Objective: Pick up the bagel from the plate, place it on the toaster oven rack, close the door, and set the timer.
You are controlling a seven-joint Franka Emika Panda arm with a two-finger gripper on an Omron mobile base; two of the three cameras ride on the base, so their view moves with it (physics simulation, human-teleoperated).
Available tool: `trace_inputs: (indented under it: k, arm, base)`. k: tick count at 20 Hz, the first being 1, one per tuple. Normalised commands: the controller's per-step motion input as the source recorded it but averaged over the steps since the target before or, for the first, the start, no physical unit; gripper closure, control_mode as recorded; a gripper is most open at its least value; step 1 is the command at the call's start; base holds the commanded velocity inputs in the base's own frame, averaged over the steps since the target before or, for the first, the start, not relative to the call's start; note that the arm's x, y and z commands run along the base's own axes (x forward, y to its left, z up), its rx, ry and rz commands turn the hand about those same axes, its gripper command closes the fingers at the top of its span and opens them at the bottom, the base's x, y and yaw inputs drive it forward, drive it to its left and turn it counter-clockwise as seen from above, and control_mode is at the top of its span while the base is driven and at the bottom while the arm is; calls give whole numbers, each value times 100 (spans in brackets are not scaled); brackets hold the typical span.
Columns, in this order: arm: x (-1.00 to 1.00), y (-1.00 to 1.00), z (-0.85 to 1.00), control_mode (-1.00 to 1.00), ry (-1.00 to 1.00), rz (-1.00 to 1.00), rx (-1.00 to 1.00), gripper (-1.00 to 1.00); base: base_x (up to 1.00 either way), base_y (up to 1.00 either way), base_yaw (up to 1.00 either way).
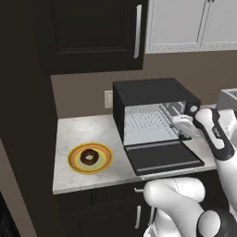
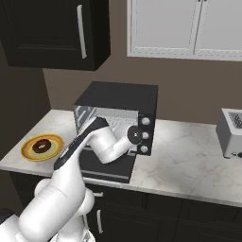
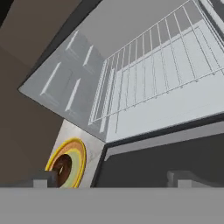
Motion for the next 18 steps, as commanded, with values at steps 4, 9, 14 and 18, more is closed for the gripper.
trace_inputs:
  k: [4, 9, 14, 18]
  arm:
    - [57, 0, -21, -100, 5, -3, 7, -100]
    - [51, 0, -23, -100, 5, -3, 6, -100]
    - [52, 0, -21, -100, 4, -4, 4, -100]
    - [44, 0, -28, -100, 3, -4, 4, -100]
  base:
    - [0, 0, 0]
    - [0, 0, 0]
    - [0, 0, 0]
    - [0, 0, 0]
